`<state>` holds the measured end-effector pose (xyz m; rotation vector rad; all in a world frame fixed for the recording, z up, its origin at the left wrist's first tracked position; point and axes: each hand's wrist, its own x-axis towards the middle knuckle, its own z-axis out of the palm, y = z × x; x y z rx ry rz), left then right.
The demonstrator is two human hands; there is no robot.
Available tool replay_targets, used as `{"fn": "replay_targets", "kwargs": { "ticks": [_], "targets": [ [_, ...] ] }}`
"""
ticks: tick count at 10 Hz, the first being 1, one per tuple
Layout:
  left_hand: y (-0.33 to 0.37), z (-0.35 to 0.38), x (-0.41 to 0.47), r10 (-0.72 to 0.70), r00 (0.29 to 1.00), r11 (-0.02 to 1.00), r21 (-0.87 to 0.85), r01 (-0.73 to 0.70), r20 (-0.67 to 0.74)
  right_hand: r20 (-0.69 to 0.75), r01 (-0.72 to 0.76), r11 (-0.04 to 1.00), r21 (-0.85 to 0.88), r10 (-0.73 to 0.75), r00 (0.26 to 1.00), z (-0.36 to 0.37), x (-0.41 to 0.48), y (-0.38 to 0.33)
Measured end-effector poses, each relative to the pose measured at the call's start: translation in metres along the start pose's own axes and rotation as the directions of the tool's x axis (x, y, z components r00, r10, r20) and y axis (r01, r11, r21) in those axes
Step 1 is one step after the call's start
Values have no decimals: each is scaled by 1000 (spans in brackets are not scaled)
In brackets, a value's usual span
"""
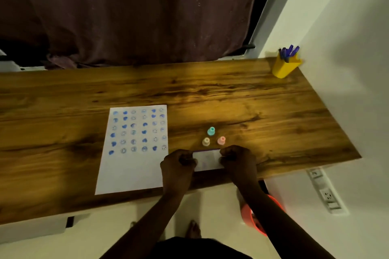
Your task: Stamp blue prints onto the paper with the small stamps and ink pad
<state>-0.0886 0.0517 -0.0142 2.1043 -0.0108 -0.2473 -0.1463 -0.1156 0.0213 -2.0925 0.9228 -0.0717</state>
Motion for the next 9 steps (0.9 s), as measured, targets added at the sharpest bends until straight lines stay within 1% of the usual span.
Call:
{"fn": "replay_targets", "kwargs": {
  "ticks": [1,3,5,7,8,9],
  "targets": [
    [6,18,-3,22,1000,1000,20,-22,1,4,-16,1000,18,16,1000,-8,6,12],
    [3,36,-4,5,999,998,67,-8,42,25,-13,1000,-1,13,1000,-15,15,26],
    [4,38,-4,-26,998,996,84,21,54,42,5,999,-36,-4,999,-18,17,28],
    [4,39,-3,16,998,995,98,-23,68,53,1,1000,-30,1,999,-18,17,29],
    [3,36,1,-8,998,997,83,3,67,56,7,1000,-29,-6,998,-17,16,27],
    [3,24,8,14,999,1000,28,-13,-39,-42,62,998,-16,-63,997,-19,19,24]
  ]
}}
